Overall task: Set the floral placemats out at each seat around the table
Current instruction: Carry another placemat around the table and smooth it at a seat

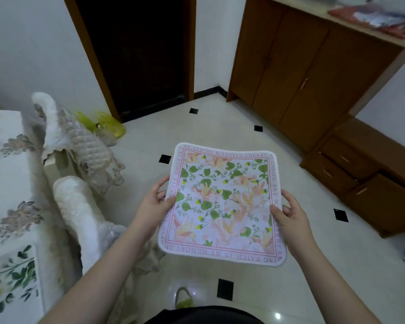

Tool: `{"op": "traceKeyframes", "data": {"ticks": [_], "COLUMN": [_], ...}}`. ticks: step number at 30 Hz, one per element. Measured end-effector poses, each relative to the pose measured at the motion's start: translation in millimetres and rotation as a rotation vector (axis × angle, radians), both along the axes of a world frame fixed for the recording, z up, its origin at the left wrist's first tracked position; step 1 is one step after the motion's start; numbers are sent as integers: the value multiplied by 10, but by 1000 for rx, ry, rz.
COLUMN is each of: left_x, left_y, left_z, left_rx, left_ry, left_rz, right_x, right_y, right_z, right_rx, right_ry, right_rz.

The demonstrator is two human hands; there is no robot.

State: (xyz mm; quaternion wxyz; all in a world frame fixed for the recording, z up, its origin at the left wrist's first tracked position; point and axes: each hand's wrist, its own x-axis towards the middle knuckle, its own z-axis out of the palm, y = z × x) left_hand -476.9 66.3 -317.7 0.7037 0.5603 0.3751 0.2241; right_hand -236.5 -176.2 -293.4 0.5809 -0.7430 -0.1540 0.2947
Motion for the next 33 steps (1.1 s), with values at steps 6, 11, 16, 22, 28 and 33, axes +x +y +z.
{"op": "traceKeyframes", "data": {"ticks": [6, 11, 16, 22, 28, 33], "left_x": [67, 156, 422, 900, 1293, 1347], "left_y": [452, 678, 918, 1325, 1651, 1830], "left_z": [-3, -51, -97, -14, 114, 136], "left_rx": [-6, -19, -41, -11, 12, -19], "left_ry": [-6, -3, 19, 64, 98, 105], "left_rz": [43, 81, 139, 221, 285, 362], "right_x": [175, 416, 774, 1347, 1905, 2081], "right_y": [555, 932, 1302, 1869, 2430, 2898], "right_z": [23, 15, -84, -174, -207, -226], "right_rx": [-34, -58, -51, -12, -1, 4], "right_ry": [-23, -25, -23, 14, 37, 53], "right_rz": [54, 110, 151, 195, 271, 351]}}
